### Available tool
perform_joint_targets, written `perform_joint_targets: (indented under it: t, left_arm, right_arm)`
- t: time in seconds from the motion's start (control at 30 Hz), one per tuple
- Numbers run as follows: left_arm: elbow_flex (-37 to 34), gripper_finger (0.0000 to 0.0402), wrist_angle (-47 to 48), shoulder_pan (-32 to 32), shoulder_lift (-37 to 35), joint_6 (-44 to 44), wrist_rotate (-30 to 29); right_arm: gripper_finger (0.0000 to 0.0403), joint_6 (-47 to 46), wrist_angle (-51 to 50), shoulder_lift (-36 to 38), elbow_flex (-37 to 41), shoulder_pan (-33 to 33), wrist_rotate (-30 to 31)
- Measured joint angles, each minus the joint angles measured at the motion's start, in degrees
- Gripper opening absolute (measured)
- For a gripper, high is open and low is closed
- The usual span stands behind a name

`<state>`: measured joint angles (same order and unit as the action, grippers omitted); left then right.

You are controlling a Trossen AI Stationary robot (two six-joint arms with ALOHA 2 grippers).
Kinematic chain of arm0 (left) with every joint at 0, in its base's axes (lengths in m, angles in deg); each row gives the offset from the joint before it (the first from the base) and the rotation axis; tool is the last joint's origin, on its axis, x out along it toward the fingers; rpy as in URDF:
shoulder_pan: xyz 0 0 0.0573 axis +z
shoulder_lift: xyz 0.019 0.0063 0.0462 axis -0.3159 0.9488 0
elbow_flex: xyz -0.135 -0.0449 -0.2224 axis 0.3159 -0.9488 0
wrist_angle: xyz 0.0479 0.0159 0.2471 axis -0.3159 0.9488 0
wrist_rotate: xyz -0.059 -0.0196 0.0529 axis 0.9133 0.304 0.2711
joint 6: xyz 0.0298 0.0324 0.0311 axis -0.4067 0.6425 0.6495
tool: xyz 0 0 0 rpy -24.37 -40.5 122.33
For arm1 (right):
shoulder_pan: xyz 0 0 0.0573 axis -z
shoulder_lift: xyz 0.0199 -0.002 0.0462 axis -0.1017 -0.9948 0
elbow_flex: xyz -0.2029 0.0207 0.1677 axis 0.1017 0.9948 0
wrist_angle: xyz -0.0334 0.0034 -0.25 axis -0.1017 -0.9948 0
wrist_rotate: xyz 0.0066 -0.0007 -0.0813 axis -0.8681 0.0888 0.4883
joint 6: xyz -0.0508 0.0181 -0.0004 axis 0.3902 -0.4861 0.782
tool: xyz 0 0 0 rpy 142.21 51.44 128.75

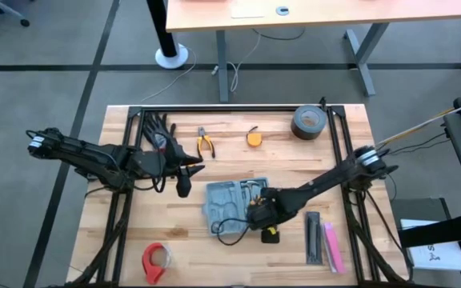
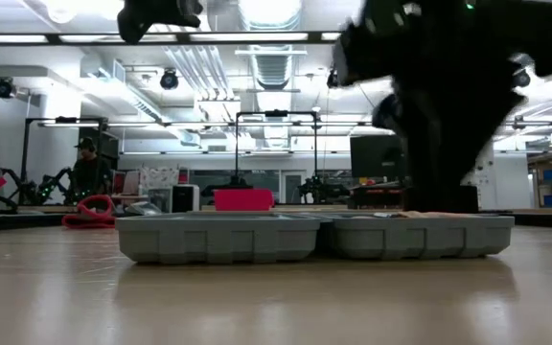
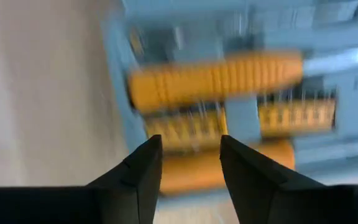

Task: Prefit tool cases
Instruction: Put the screwdriver bits into the gray tool box

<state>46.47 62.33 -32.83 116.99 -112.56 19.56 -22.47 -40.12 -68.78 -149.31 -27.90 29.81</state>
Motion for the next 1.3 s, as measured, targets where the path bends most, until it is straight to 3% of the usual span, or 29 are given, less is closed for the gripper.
perform_joint_targets:
  t: [0.07, 0.27, 0.63, 0.83, 0.97, 1.07, 1.17, 1.3]
  left_arm:
    - [0.0, 0.0104, 0.5, 0.0, 0.0, 0.0, 0.0]
    - [0.0, 0.0097, 0.7, 0.0, 0.1, 0.0, 0.0]
    - [0.0, 0.0093, 0.7, 0.1, 0.2, 0.0, 0.0]
    - [-0.2, 0.0104, 0.7, 0.0, 0.2, 0.0, 0.0]
    - [-0.3, 0.0113, 0.7, 0.0, 0.2, 0.0, 0.0]
    - [-0.3, 0.0118, 0.7, 0.0, 0.2, -0.1, 0.0]
    - [-0.3, 0.0122, 0.7, 0.0, 0.2, -0.5, 0.0]
    - [-0.3, 0.0123, 0.7, 0.0, 0.2, -0.6, 0.0]
  right_arm:
    - [0.0148, 0.6, -4.4, -1.6, -1.7, 0.0, -0.1]
    - [0.0150, 1.0, -1.8, -0.4, -2.5, 0.0, -2.0]
    - [0.0125, 3.3, -7.1, 0.1, -8.7, 0.0, -2.0]
    - [0.0115, 4.2, -5.9, -0.3, -5.5, 0.5, -2.0]
    - [0.0108, 5.2, 6.6, -0.3, 1.7, 1.1, -2.6]
    - [0.0101, 3.5, 8.3, 0.0, 5.4, 2.1, -3.6]
    - [0.0094, 1.8, 6.5, 0.4, 5.2, 3.0, -5.6]
    - [0.0084, 2.0, 3.0, 2.0, 0.4, 2.8, -4.0]
